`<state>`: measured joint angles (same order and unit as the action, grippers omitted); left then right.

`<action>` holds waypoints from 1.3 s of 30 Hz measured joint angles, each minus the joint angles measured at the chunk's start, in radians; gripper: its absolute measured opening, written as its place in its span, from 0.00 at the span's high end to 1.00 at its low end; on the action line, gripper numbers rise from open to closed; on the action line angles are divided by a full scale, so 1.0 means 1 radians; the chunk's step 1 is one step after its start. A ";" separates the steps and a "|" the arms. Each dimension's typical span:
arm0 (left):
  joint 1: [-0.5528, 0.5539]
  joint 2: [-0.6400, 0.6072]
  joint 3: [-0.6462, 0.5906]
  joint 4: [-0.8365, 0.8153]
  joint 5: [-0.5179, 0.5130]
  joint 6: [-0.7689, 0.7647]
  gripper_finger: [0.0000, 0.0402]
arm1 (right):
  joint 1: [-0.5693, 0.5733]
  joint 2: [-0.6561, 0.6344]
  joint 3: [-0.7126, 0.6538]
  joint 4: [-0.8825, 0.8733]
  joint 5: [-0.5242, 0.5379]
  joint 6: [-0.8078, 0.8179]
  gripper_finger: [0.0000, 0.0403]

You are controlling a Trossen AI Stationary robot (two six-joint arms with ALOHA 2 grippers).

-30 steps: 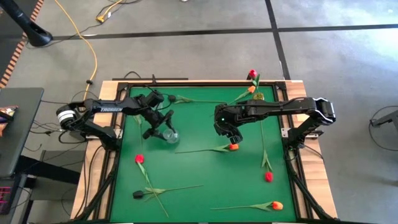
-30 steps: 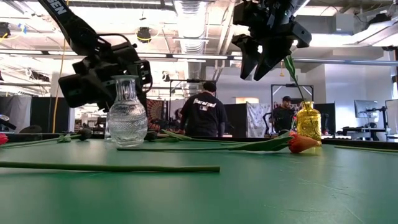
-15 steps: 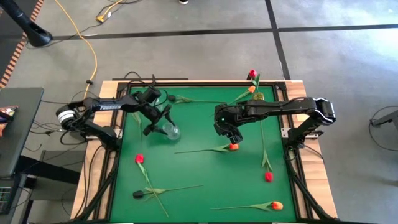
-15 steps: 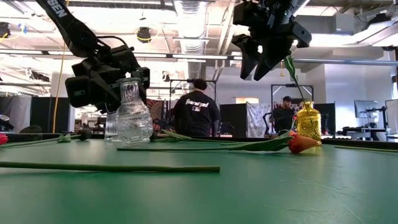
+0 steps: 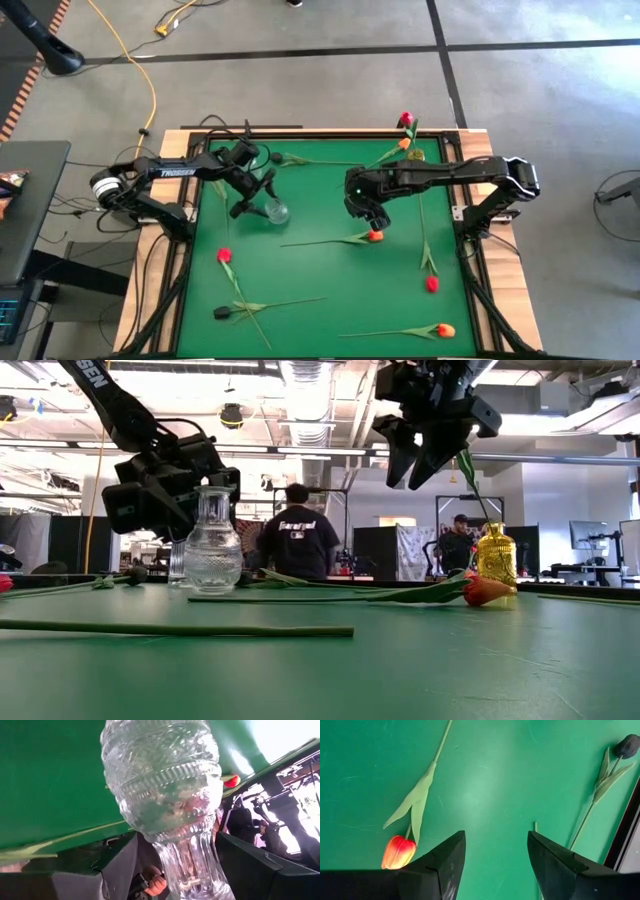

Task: Sort flowers into vase by color
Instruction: Move the bottom transparent vase to the middle left of the table

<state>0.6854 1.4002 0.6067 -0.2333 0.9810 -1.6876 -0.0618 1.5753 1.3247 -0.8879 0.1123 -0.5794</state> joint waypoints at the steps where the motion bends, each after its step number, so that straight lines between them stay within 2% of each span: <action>1: 0.003 0.000 0.000 0.000 -0.006 0.002 0.37 | -0.002 0.000 0.000 0.000 0.000 0.000 0.41; 21: 0.045 0.000 0.018 -0.005 -0.099 0.082 0.37 | -0.006 0.000 0.000 -0.002 0.000 -0.005 0.41; 30: 0.048 0.000 0.120 -0.204 -0.220 0.239 0.37 | -0.006 0.000 0.000 -0.002 0.000 -0.016 0.41; 35: 0.047 0.000 0.168 -0.234 -0.293 0.319 0.37 | -0.006 0.000 0.000 -0.002 0.000 -0.016 0.41; 39: 0.038 0.000 0.236 -0.276 -0.404 0.413 0.37 | -0.006 0.000 0.000 -0.002 0.000 -0.017 0.41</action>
<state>0.7234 1.3998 0.8427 -0.5090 0.5772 -1.2742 -0.0681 1.5753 1.3247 -0.8894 0.1123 -0.5968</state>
